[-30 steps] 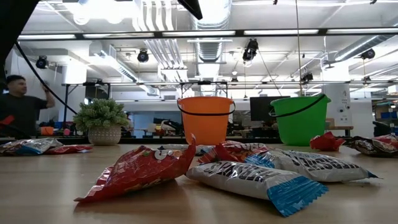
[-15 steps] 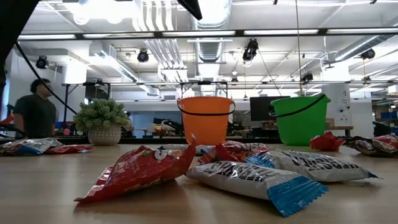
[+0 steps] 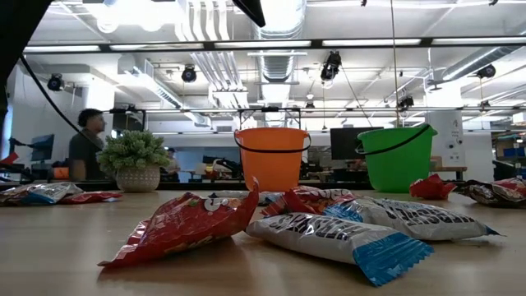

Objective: Organize candy in baskets
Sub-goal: Put the red candy into the green bucket

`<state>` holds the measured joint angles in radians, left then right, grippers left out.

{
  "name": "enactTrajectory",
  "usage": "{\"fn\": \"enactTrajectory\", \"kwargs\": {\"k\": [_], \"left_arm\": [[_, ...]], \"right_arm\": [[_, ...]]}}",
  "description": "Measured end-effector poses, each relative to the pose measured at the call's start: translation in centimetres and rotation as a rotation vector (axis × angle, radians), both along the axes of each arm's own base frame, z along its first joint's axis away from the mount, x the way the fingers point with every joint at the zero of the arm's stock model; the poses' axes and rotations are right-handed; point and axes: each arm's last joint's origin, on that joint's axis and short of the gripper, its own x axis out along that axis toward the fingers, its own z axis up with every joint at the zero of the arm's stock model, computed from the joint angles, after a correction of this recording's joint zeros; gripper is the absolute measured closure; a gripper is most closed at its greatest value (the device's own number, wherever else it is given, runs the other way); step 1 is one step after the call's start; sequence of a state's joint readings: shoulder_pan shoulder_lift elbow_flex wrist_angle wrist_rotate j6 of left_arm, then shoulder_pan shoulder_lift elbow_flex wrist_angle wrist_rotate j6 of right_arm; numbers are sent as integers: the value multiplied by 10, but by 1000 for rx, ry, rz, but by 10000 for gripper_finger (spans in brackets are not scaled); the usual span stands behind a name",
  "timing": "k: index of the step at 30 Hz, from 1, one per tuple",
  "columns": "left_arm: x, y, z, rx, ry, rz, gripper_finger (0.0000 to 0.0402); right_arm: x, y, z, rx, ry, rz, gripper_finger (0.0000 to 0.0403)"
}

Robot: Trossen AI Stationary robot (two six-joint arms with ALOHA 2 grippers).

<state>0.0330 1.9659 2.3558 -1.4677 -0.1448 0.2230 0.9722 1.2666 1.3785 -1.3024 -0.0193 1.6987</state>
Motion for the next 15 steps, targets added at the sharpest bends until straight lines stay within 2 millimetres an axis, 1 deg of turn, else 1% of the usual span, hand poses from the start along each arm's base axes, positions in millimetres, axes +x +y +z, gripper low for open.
{"fn": "enactTrajectory", "kwargs": {"k": [7, 15], "left_arm": [[0, 0, 0, 4, -1, 6, 192], [-1, 0, -1, -27, 2, 65, 192]], "right_arm": [[4, -13, -1, -140, -64, -3, 273], [3, -32, 0, -337, -114, -28, 278]]}}
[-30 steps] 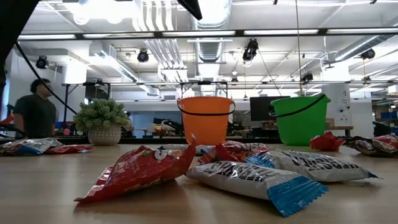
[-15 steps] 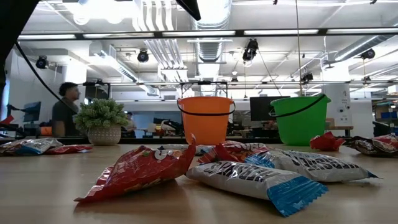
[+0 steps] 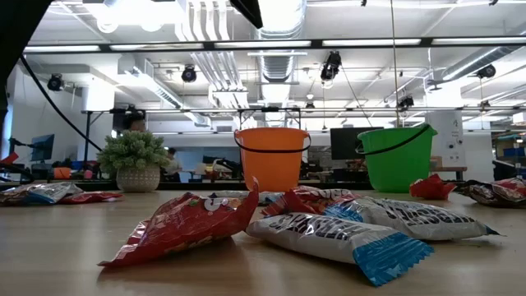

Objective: Organize candy in baskets
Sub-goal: Put the red candy into the green bucket

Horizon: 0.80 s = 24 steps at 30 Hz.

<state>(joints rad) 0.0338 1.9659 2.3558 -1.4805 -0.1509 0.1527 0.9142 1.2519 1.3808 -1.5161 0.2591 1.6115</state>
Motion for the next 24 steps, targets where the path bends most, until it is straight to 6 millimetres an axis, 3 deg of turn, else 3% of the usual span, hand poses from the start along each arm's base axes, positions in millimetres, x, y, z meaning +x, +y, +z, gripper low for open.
{"fn": "enactTrajectory", "kwargs": {"k": [10, 17, 24], "left_arm": [[-9, 2, -3, -64, 59, 145, 180], [-15, -3, 4, -122, 39, 143, 150], [-21, -2, 9, -114, 24, 167, 156]], "right_arm": [[-1, -18, 8, -78, -72, -44, 250], [-2, -26, 13, -128, -133, 0, 243], [-3, -28, 15, -140, -143, 23, 243]]}}
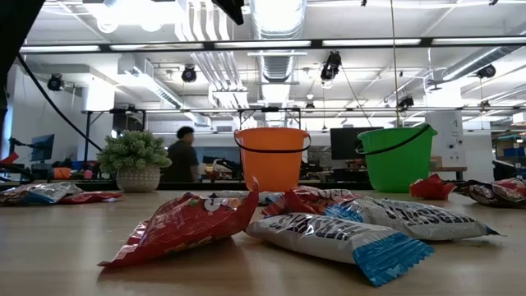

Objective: Organize candy in baskets
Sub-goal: Put the red candy into the green bucket

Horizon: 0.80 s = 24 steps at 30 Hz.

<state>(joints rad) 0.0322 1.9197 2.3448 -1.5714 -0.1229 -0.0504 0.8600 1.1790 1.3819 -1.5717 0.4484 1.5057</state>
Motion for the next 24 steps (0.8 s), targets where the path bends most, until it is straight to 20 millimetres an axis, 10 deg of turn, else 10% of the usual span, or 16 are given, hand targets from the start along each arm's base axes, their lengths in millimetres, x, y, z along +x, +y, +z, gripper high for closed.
{"fn": "enactTrajectory", "kwargs": {"k": [24], "left_arm": [[-99, -1, -11, -98, 58, 344, 174]], "right_arm": [[12, -33, 11, -152, -172, -126, 243]]}}
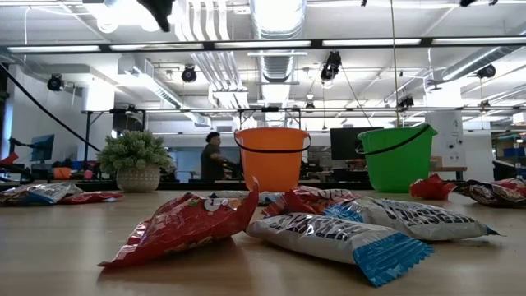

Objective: Organize candy in baskets
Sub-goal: Put the red candy into the green bucket

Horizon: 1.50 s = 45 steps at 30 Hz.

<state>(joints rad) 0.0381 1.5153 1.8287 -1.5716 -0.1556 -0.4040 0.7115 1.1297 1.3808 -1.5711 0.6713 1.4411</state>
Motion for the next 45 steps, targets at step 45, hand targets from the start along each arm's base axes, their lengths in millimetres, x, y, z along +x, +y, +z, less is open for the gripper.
{"fn": "enactTrajectory", "kwargs": {"k": [45], "left_arm": [[-39, -2, -185, -163, 283, 413, 174]], "right_arm": [[-6, -112, 19, -153, 128, -281, 243]]}}
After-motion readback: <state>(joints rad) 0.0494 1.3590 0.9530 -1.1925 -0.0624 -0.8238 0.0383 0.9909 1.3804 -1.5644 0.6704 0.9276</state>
